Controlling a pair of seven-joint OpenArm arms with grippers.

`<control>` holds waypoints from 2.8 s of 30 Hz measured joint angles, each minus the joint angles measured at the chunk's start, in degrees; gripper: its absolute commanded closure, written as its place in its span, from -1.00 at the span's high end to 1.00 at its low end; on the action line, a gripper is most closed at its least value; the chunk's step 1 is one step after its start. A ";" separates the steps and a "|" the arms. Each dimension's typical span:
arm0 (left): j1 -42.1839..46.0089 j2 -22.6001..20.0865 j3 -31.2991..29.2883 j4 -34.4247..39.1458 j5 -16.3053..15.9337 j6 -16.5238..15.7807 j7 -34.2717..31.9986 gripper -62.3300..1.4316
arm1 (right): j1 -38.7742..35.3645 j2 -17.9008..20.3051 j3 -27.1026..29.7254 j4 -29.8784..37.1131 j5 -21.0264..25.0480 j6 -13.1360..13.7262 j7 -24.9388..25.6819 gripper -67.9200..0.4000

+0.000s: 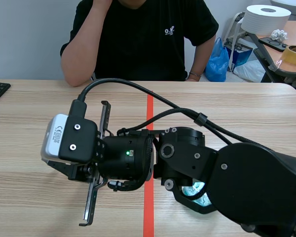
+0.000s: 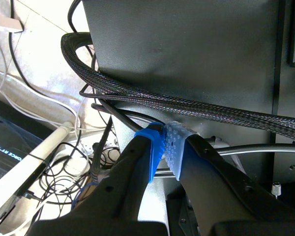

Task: Do the redox reaction experiment.
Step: 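Lift the metal plate out of the left beaker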

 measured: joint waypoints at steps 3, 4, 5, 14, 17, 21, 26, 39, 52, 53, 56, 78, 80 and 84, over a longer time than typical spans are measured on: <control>0.00 0.00 0.00 0.00 0.00 0.00 0.00 -0.82 | 0.00 0.00 0.00 0.00 0.00 0.00 0.00 -0.97; 0.00 0.00 0.00 0.00 0.00 0.00 0.00 -0.82 | 0.00 0.00 0.00 0.00 0.00 0.00 0.00 -0.97; 0.00 0.00 0.00 0.00 0.00 0.00 0.00 -0.82 | 0.00 0.00 0.00 0.02 0.00 0.00 0.00 -0.97; 0.00 0.00 0.00 0.00 0.00 0.00 0.00 -0.82 | 0.00 0.61 0.00 7.69 2.27 0.09 -2.51 -0.97; 0.00 0.00 0.00 0.00 0.00 0.00 0.00 -0.82 | 0.00 2.14 0.15 13.07 5.75 0.22 -4.39 -0.97; 0.00 0.00 0.00 0.00 0.00 0.00 0.00 -0.82 | -0.04 3.67 2.82 19.67 12.28 0.66 -8.72 -0.97; 0.00 0.00 0.00 0.00 0.00 0.00 0.00 -0.82 | 0.02 3.82 9.42 26.21 20.81 2.71 -15.87 -0.97; 0.00 0.00 0.00 0.00 0.00 0.00 0.00 -0.82 | 0.02 3.54 20.04 38.58 36.81 3.21 -28.57 -0.97; 0.00 0.00 0.00 0.00 0.00 0.00 0.00 -0.82 | 0.02 3.52 23.91 43.65 42.69 3.19 -33.11 -0.97; 0.00 0.00 0.00 0.00 0.00 0.00 0.00 -0.82 | 0.02 3.52 23.91 43.65 42.73 3.19 -33.73 -0.97; 0.00 0.00 0.00 0.00 0.00 0.00 0.00 -0.82 | 0.02 3.52 23.91 43.65 43.76 3.19 -34.16 -0.97; 0.00 0.00 0.00 0.00 0.00 0.00 0.00 -0.82 | -0.02 3.52 23.91 43.58 44.09 3.02 -42.73 1.00; 0.00 0.00 0.00 0.00 0.00 0.00 0.00 -0.82 | -0.02 3.56 23.91 43.58 44.06 3.02 -44.17 1.00; 0.00 0.00 0.00 0.00 0.00 0.00 0.00 -0.82 | 0.00 4.92 23.91 43.58 44.26 3.02 -44.39 1.00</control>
